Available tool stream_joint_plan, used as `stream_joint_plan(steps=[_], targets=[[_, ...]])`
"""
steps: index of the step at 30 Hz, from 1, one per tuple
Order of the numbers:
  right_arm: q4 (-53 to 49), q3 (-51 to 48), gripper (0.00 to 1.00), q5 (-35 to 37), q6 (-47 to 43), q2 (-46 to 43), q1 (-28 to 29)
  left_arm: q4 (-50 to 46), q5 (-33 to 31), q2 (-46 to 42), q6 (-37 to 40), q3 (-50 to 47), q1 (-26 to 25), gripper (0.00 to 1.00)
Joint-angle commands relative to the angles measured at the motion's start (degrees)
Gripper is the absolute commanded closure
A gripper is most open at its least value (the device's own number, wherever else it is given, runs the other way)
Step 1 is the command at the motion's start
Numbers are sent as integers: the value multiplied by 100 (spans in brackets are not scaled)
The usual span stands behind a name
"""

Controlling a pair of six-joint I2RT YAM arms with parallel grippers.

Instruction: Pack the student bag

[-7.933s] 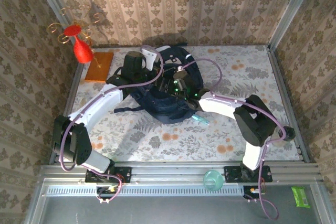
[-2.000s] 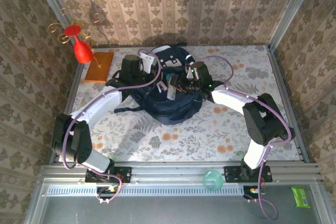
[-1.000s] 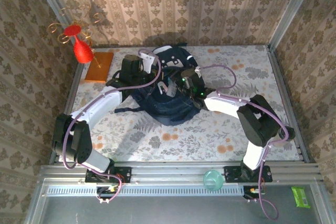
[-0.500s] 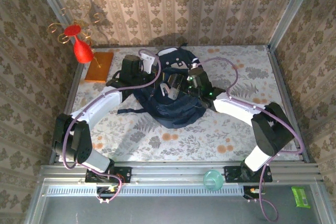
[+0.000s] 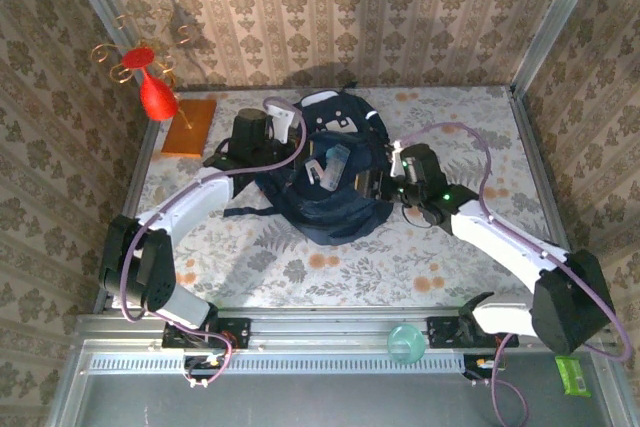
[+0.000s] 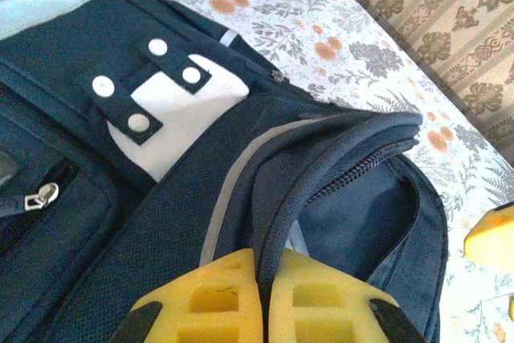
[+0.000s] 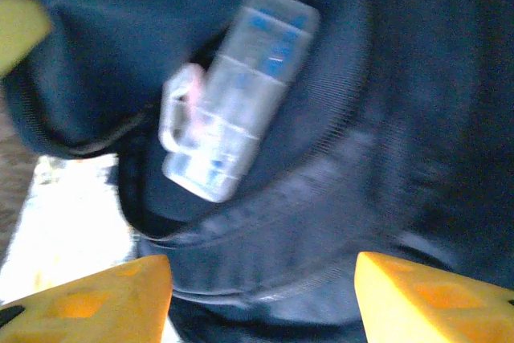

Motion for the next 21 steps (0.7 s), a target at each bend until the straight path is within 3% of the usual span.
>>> stream_joint_plan(steps=[1, 7, 15, 18, 21], targets=[[-119, -208, 40, 392, 28, 241, -90, 390, -172, 47, -213, -102, -11, 100], [349, 426, 60, 71, -63, 1331, -396, 525, -544, -236, -286, -683, -396, 100], [-42, 1475, 64, -412, -448, 2247, -896, 484, -1011, -127, -285, -829, -1260, 100], [-262, 1644, 64, -347, -559, 2258, -1089, 366, -950, 224, -227, -497, -1470, 94], [-595, 1713, 61, -152, -661, 2096, -1314, 123, -661, 517, -93, -120, -1610, 73]])
